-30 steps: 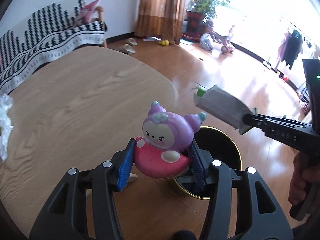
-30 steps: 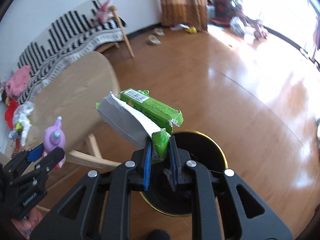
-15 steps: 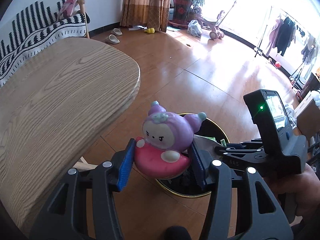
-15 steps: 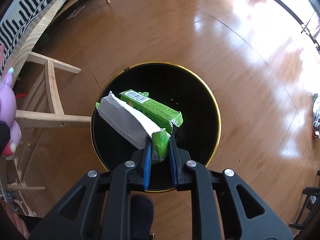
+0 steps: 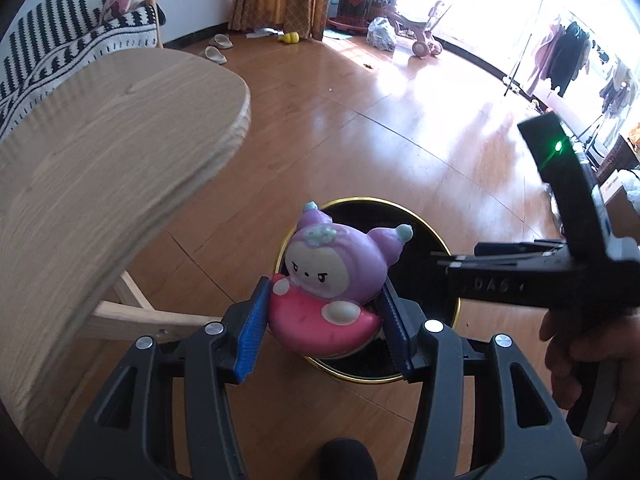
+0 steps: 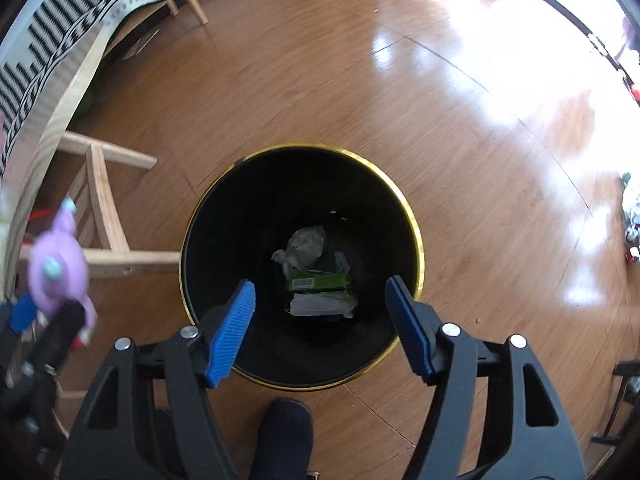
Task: Collect trash
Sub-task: 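Carry toy and package to the bin and open both grippers, then return both grippers to the table pile, then grasp the white tissue with the right gripper while the left grasps the red cigarette box, then carry tissue and red box over the black bin and open both grippers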
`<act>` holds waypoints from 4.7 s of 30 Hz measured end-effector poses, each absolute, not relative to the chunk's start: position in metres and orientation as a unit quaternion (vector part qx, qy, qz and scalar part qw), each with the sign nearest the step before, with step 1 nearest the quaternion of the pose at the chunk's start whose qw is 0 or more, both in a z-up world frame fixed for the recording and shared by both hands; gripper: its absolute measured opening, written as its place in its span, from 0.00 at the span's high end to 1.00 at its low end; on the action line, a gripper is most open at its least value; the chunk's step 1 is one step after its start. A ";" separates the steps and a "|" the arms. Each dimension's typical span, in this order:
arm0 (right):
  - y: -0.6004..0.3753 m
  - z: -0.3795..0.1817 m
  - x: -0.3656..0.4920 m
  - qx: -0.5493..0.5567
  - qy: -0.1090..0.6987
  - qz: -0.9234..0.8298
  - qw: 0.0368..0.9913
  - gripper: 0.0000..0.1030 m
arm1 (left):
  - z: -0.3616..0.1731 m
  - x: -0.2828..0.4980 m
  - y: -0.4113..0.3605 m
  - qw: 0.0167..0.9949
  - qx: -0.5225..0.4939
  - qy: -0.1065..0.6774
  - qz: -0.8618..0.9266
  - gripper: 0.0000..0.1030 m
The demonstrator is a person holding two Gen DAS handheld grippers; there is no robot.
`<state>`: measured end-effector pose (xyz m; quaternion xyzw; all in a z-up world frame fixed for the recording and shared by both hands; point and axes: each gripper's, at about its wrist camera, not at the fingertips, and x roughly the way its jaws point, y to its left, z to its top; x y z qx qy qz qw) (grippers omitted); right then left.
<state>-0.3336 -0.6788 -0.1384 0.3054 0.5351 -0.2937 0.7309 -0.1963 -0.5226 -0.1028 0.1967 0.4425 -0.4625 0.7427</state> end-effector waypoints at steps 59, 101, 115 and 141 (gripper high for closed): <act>-0.241 -0.044 0.053 0.067 0.464 -0.048 0.882 0.23 | -0.031 0.069 -0.028 0.893 -0.024 0.435 -0.115 0.08; -0.272 -0.036 0.012 0.075 0.467 -0.002 0.881 0.87 | -0.047 0.089 -0.112 0.893 0.033 0.445 -0.065 0.17; -0.412 -0.021 -0.111 0.097 0.457 -0.088 0.880 0.87 | -0.017 -0.026 -0.235 0.884 0.066 0.426 -0.181 0.17; -0.628 -0.122 -0.291 0.232 0.531 -0.217 0.786 0.87 | -0.083 -0.200 -0.479 0.802 0.158 0.463 -0.343 0.17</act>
